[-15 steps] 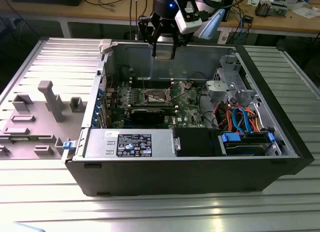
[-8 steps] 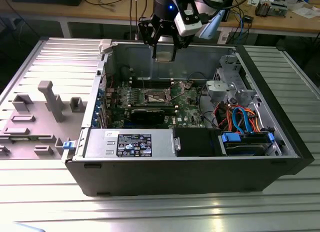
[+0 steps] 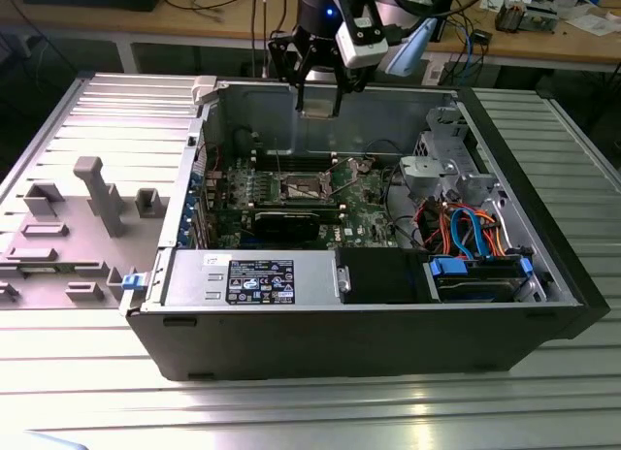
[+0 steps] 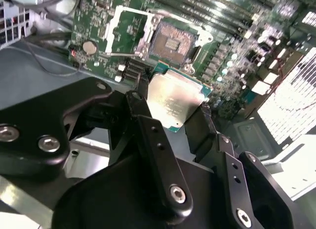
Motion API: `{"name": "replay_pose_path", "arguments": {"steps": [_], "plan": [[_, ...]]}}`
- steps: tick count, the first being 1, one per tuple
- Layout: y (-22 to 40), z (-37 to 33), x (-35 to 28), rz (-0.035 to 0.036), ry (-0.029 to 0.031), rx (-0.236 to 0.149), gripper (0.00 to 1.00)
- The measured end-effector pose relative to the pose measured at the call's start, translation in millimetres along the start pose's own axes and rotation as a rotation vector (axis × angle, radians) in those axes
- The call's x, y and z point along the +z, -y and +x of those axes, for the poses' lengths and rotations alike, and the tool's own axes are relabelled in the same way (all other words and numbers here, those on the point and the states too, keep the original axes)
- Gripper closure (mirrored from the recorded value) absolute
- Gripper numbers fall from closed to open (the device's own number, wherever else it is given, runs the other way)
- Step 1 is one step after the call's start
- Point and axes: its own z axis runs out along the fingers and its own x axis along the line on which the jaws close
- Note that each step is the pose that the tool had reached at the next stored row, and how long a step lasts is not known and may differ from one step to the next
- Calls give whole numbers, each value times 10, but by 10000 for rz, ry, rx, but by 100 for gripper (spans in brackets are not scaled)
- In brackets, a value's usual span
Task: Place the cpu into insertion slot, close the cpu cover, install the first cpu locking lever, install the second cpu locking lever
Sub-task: 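Place the cpu into insertion slot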
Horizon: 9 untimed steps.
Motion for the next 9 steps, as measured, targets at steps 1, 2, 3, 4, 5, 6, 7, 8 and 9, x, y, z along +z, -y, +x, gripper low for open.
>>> {"name": "replay_pose_path", "arguments": {"steps": [1,2,3,4,5,6,7,8,9], "plan": [[-7,1,20,0,-12,97,46],[-8,0,34,-1,-9,243,46],[-11,16,44,-4,1,344,46],[-11,38,47,-5,3,368,46],[-10,48,53,-7,15,523,46],[-9,48,61,-13,46,862,46],[-9,48,63,-17,63,1060,46],[-9,48,65,-23,84,1286,46],[-9,48,66,-25,91,1379,46]]}}
